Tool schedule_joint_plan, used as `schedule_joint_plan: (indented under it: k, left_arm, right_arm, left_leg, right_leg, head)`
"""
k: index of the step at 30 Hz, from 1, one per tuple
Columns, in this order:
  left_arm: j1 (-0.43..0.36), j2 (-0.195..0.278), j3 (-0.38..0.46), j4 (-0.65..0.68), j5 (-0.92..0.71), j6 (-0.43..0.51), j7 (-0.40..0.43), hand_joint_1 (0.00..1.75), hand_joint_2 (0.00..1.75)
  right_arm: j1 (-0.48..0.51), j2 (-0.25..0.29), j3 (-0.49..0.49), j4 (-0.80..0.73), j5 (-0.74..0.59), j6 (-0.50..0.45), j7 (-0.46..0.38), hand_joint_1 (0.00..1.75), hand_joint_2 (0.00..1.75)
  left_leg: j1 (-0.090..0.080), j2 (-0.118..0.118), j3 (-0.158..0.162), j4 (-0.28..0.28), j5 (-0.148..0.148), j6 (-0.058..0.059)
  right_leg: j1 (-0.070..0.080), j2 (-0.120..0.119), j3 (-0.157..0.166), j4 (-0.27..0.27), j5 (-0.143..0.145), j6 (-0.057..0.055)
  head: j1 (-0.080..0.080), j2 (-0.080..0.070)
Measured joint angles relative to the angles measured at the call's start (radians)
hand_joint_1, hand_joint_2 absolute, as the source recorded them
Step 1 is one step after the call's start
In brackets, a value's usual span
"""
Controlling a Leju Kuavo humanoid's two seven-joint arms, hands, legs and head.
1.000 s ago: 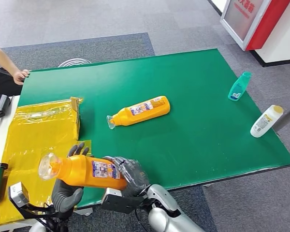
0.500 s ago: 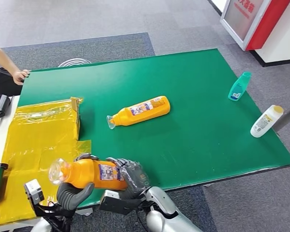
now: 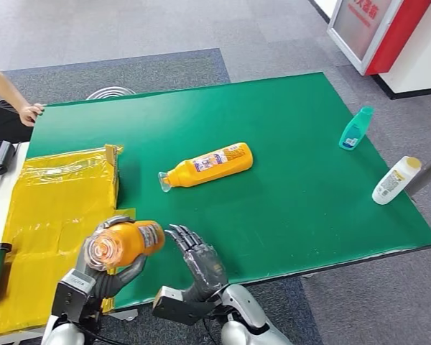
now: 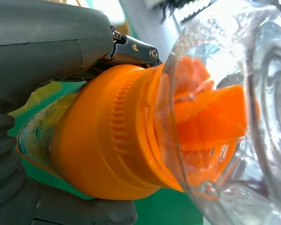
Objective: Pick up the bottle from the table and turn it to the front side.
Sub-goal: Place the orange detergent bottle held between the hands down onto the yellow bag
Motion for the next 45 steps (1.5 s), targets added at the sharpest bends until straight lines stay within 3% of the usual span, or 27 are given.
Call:
schedule_joint_plan:
  k: [7, 19, 24, 30, 45]
  left_arm:
    - [0.022, 0.024, 0.115, -0.102, -0.204, 0.127, 0.002, 1.75, 1.75]
    - [0.027, 0.14, 0.269, -0.044, -0.624, 0.166, 0.2, 1.75, 1.75]
    - [-0.005, 0.167, 0.27, 0.081, -0.746, 0.172, 0.239, 1.75, 1.75]
    - [-0.049, 0.176, 0.252, 0.165, -0.774, 0.181, 0.248, 1.75, 1.75]
    - [-0.181, 0.162, 0.144, 0.309, -0.869, 0.169, 0.336, 1.75, 1.75]
  right_arm:
    - [0.079, -0.026, -0.061, -0.093, 0.004, 0.015, 0.005, 0.0, 1.75]
    - [0.17, -0.059, -0.135, -0.167, -0.048, 0.066, 0.032, 0.0, 1.75]
    - [0.18, -0.062, -0.144, -0.165, -0.076, 0.082, 0.027, 0.0, 1.75]
    - [0.18, -0.062, -0.144, -0.159, -0.08, 0.087, 0.024, 0.0, 1.75]
    - [0.173, -0.062, -0.128, -0.106, -0.111, 0.099, 0.012, 0.0, 1.75]
  left_leg:
    - [0.0, 0.0, 0.0, 0.0, 0.0, 0.0]
    - [0.0, 0.0, 0.0, 0.0, 0.0, 0.0]
    - [0.0, 0.0, 0.0, 0.0, 0.0, 0.0]
    - [0.0, 0.0, 0.001, 0.0, -0.001, -0.001]
    - [0.0, 0.0, 0.001, 0.0, 0.001, -0.001]
  right_leg:
    - [0.0, 0.0, 0.0, 0.0, 0.0, 0.0]
    - [0.0, 0.0, 0.0, 0.0, -0.001, 0.0]
    - [0.0, 0.0, 0.0, 0.0, 0.0, 0.0]
    - [0.0, 0.0, 0.0, 0.0, 0.0, -0.001]
    - [0.0, 0.0, 0.0, 0.0, 0.001, -0.002]
  head:
    - [0.0, 0.0]
    - [0.0, 0.0]
    - [0.0, 0.0]
    - [0.0, 0.0]
    - [0.0, 0.0]
